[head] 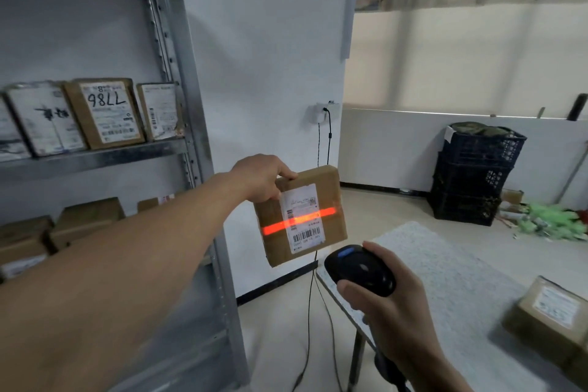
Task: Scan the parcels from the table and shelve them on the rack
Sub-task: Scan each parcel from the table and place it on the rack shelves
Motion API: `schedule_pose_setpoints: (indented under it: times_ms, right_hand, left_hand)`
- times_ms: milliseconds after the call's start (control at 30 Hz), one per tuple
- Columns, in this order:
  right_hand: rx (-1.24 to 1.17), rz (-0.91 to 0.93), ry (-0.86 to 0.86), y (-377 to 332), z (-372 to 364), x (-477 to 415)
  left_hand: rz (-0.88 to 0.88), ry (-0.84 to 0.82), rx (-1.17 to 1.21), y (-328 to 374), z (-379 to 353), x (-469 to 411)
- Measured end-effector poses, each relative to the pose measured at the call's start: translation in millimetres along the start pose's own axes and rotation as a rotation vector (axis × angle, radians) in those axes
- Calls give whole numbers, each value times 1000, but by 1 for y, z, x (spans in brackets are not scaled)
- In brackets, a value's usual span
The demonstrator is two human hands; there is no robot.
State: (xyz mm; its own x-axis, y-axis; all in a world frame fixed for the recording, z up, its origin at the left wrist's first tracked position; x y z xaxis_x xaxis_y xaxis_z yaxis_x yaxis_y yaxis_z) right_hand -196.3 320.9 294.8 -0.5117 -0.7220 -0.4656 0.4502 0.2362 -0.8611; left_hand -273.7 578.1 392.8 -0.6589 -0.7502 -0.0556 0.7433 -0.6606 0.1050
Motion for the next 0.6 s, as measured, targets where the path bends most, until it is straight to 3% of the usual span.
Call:
schedule_pose_setpoints:
  times_ms: [600]
  right_hand:
    - [-92, -108, -22, 6, -12, 15]
  left_hand:
    - [84, 52, -52, -24, 27, 43]
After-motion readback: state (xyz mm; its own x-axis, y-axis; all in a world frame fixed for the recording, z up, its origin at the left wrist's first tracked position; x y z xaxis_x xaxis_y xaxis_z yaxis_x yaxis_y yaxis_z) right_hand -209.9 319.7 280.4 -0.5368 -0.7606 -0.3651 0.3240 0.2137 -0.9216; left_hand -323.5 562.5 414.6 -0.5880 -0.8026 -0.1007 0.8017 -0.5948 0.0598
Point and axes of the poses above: each hand's wrist, its own x-axis away from the middle knuckle, its own z-axis out of the back of the hand, y = z × x, the point moved 6 cm from there along -x, towards the middle knuckle, and after that the axes turned 10 degrees about z, right-handed, at the moved point
